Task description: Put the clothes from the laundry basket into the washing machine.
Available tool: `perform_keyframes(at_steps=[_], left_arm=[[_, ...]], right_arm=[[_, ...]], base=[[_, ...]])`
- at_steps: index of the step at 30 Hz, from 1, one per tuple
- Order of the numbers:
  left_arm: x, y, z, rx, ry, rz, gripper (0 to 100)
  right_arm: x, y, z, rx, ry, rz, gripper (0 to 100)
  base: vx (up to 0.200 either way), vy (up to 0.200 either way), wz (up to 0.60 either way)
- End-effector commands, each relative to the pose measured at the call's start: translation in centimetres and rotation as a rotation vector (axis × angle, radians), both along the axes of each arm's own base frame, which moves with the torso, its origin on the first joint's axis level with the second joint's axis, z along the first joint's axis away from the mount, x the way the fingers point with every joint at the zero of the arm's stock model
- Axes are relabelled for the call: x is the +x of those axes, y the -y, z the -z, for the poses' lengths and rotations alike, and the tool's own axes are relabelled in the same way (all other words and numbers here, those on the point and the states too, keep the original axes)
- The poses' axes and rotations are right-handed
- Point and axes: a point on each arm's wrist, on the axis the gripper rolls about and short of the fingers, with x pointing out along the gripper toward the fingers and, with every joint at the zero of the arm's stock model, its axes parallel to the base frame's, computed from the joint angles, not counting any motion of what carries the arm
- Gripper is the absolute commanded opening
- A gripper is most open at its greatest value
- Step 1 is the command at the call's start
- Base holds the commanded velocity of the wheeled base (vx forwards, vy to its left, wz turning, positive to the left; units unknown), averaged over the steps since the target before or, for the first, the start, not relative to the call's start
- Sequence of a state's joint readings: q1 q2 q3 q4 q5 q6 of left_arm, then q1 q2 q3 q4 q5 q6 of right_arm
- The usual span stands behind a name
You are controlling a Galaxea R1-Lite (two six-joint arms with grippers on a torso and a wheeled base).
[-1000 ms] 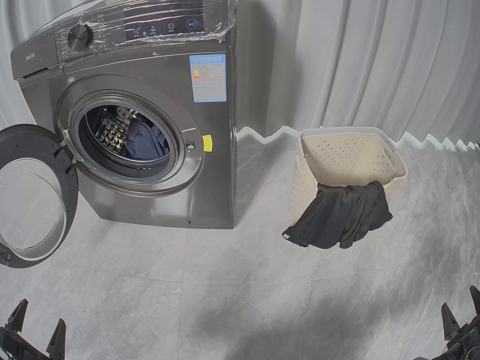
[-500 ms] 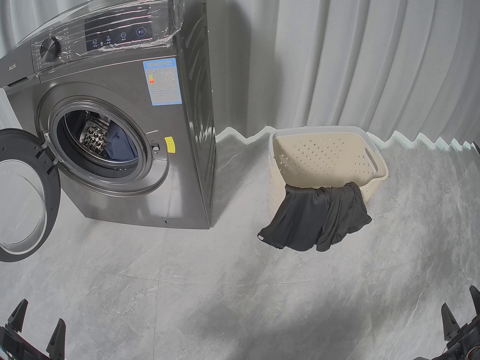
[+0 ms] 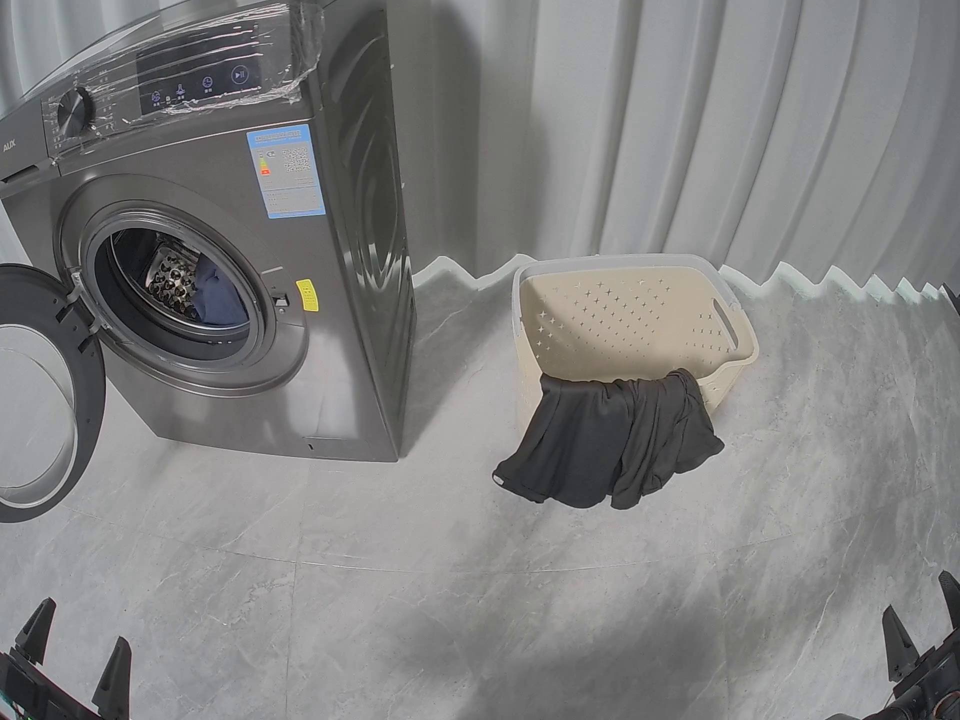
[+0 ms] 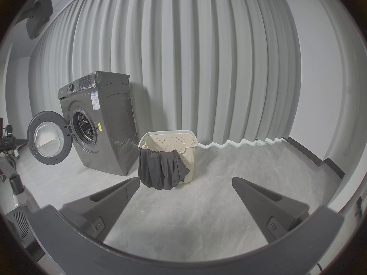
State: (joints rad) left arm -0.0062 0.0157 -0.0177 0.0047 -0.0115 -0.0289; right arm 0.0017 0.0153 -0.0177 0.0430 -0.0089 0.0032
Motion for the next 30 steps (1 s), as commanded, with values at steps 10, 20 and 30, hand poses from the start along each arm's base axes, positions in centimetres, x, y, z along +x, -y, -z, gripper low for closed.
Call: perform_keyframes(at_steps=[10,20,30], left_arm=[[0.0,0.0,0.5,-0.002,-0.002,0.001,100],[0.0,0.0,0.5,0.0,-0.002,0.001,100],[0.0,0.0,0.48,-0.002,0.0,-0.001,100]], right_arm=[[-0.08,0.0,0.05,0.0,0.01,0.0,100],[-0.08,0.0,0.05,0.0,0.01,0.0,100],[-0.08,0.0,0.05,0.0,0.01,0.0,100]], base=[[0.0,-0.02,0.0],[0.2,0.0,0.0],[0.04,0.0,0.0]])
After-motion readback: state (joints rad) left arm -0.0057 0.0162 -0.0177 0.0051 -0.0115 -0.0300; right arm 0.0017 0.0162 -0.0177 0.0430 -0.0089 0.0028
